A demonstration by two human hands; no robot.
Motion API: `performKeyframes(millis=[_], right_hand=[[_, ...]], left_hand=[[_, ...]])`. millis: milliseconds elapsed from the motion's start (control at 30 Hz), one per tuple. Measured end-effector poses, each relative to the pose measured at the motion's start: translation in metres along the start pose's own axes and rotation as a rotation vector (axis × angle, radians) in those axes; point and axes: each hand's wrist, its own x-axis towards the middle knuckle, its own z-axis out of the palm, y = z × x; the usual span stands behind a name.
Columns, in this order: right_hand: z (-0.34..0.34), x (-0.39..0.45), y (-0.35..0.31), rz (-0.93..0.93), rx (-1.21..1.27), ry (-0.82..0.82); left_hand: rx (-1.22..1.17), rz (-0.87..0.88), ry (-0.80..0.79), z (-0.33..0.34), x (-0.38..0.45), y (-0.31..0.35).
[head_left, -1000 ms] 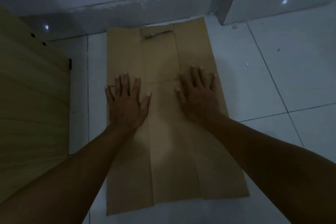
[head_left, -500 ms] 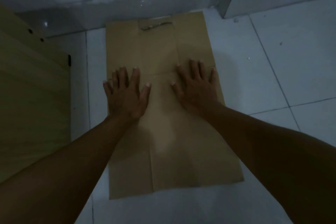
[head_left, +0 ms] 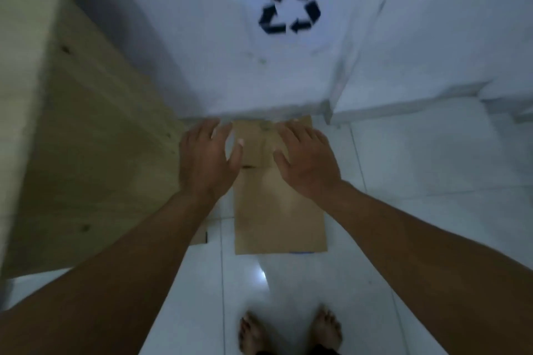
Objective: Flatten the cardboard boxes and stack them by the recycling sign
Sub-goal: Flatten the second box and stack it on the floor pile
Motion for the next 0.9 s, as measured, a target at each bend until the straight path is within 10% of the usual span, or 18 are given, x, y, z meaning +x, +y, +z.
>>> performKeyframes(millis=[433,900], right_hand=[[-0.308,0.153,-0.249,-0.215,0.108,0.239],[-0.306,0.170,-0.539,-0.268,0.231,0.229]], left_hand=[[0.081,-0.100,0.329,-0.429,0.045,-0.022],[0.164,-0.192,0.446,-0.619,-0.058,-0.231]])
